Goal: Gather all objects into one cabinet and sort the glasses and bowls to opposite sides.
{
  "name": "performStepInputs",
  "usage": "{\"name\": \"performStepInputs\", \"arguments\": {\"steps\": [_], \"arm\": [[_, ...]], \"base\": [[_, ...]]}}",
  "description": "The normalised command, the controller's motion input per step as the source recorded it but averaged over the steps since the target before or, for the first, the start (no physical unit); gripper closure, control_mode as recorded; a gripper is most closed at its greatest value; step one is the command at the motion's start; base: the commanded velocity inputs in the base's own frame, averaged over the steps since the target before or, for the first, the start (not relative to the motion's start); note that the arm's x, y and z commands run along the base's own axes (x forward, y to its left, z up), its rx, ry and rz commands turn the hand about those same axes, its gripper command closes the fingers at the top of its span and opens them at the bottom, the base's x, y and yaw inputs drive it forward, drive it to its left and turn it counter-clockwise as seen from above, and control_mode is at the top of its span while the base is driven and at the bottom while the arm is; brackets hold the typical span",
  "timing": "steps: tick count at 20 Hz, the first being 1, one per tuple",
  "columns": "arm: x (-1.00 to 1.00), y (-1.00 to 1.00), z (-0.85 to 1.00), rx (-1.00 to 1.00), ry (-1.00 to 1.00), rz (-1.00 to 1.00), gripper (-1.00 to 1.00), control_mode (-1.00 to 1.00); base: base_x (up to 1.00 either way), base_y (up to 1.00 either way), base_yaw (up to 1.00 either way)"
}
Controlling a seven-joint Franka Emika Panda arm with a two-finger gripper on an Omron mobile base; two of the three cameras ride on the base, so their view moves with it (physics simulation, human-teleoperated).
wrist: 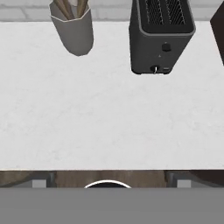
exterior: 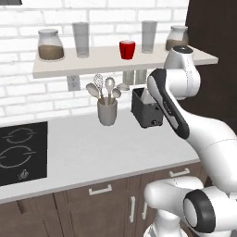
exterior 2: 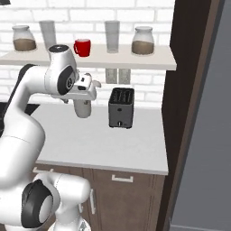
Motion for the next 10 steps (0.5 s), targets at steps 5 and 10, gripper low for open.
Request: {"name": "performStepInputs", "arguments": {"steps": [5,10], "arm": [[0.0,0.0,0.0,0.0,0.0,0.0,-1.0,1.0],[0.0,0.0,0.0,0.0,0.0,0.0,-1.0,1.0]], "base": [[0.0,0.0,0.0],[0.0,0.0,0.0]]}}
